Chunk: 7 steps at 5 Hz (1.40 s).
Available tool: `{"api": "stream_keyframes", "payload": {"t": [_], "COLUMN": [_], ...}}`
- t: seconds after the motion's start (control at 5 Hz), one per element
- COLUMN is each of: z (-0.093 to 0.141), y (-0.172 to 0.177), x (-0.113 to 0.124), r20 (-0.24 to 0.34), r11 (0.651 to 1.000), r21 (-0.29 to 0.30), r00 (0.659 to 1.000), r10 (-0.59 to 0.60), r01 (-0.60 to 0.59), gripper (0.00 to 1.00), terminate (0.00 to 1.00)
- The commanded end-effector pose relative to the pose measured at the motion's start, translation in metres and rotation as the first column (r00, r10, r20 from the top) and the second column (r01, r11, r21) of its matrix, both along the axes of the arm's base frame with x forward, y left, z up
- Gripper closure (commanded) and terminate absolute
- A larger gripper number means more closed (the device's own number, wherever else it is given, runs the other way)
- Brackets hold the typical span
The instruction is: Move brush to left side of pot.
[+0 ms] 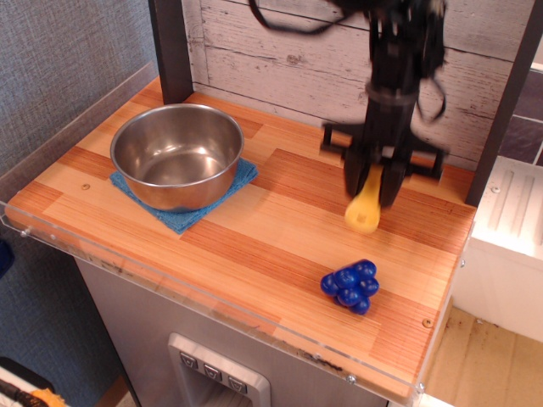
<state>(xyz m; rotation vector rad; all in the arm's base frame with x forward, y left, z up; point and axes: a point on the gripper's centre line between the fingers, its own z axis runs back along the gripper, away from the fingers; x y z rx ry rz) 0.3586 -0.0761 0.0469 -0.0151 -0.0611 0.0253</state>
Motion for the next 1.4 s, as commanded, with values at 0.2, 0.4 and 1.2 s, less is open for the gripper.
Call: {"api": "stream_keyframes", "payload": {"t": [0.2, 0.4, 1.2], "z": [0.091, 0.088, 0.059], "y": [0.122, 0.172, 0.283], "x": [-0.082, -0.105, -0.072], "r20": [0.101, 0.106, -0.003], "r11": [0.995, 0.996, 0.977], "r21": [-0.053, -0.073, 0.103], "r00": [0.992, 0.993, 0.983], "r10": [-0.073, -0.051, -0.185], "r01": [0.079, 0.059, 0.184], "gripper": [1.0, 1.0, 1.0], "terminate": [0.0, 0.0, 0.0]}}
